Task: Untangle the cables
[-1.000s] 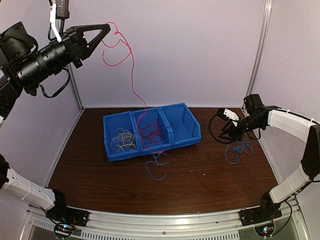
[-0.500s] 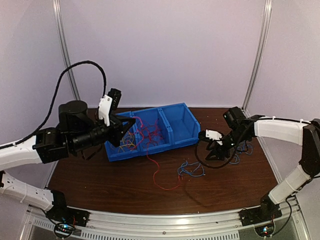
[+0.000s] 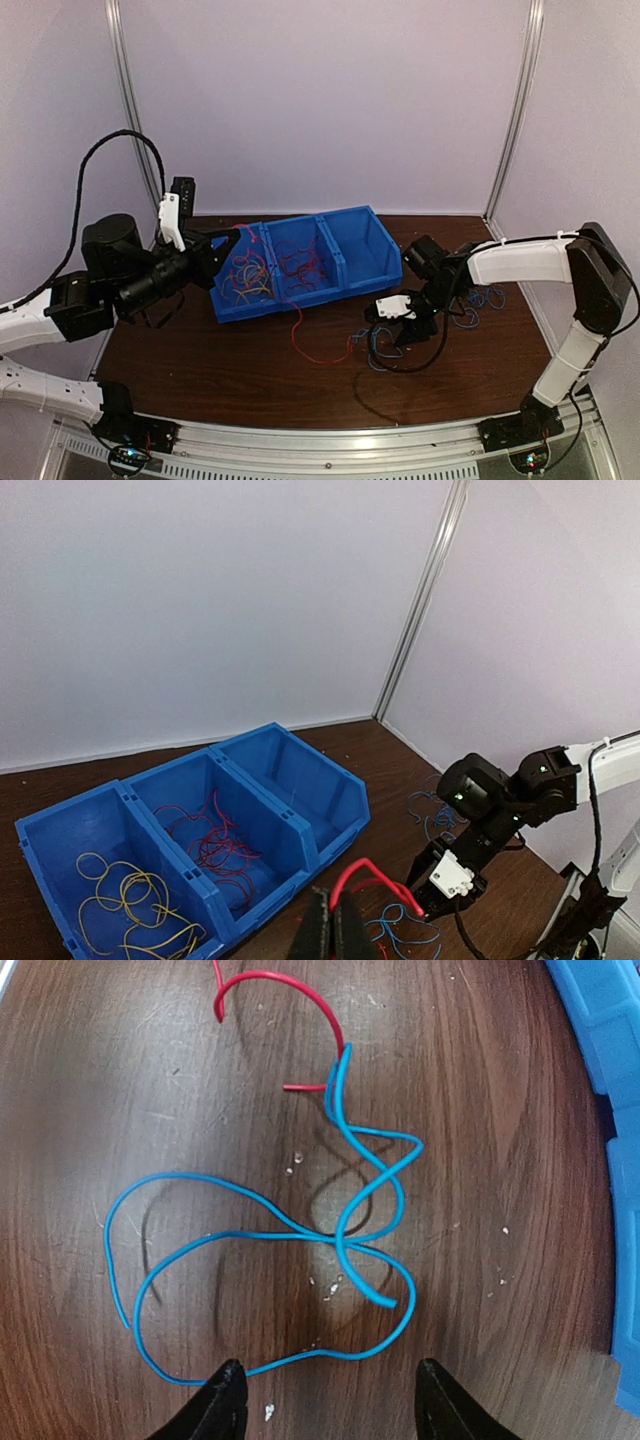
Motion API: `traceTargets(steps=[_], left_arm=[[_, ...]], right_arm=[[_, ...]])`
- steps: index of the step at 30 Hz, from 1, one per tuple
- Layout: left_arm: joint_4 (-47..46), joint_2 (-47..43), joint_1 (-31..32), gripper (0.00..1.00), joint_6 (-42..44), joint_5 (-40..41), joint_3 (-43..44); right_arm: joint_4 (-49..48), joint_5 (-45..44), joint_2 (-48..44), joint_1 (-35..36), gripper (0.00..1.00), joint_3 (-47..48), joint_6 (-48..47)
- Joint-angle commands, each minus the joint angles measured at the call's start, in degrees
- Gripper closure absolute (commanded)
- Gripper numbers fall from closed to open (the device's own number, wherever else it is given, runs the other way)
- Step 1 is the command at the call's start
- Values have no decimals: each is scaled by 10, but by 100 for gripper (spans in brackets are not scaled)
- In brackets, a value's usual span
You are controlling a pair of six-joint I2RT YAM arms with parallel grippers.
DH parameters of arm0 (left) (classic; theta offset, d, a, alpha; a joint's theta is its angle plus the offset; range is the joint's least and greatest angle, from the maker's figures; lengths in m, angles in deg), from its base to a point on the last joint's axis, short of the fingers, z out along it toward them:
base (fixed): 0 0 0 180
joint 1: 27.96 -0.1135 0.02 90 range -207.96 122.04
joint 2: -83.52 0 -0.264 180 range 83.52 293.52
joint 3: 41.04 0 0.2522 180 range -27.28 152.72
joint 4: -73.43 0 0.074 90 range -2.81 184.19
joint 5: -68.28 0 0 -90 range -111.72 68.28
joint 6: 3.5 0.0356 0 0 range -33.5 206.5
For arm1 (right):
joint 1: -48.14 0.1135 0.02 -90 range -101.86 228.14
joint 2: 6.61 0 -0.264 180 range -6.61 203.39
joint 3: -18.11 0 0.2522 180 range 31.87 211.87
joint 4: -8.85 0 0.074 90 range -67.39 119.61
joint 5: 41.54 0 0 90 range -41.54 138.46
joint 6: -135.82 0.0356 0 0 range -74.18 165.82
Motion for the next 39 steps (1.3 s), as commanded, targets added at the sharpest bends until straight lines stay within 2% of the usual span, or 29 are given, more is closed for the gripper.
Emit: traceTargets(steps=[1, 9, 15, 25, 27, 29, 32, 33, 36, 39], left_arm=[[-27, -8, 2, 100, -14, 20, -8], [-28, -5, 2, 100, -20, 12, -8], [-33, -6, 2, 100, -20, 10, -7], [-23, -3, 2, 100, -18, 8, 3], [-21, -7, 2, 100, -19, 11, 1], [-21, -13, 2, 100, -19, 15, -2], [-19, -19, 2, 100, -18, 18, -3], [-18, -19, 1, 100, -14, 20, 0], [-1, -18, 2, 100, 16, 28, 25], [42, -6, 2, 100, 72, 51, 96]], right_arm=[[39, -24, 15, 14, 43, 29, -28], [66, 2, -44, 20, 46, 28, 12], [46, 4, -89, 68, 44, -27, 48], [-11, 5, -20, 112, 47, -40, 82], [-12, 1, -3, 113, 51, -36, 83], [-17, -10, 14, 113, 61, -33, 90], [-30, -27, 22, 108, 97, -37, 108], [-30, -28, 20, 103, 100, -39, 110], [-31, -36, 7, 61, 100, -49, 106], [-28, -57, -2, -10, 100, -55, 90]])
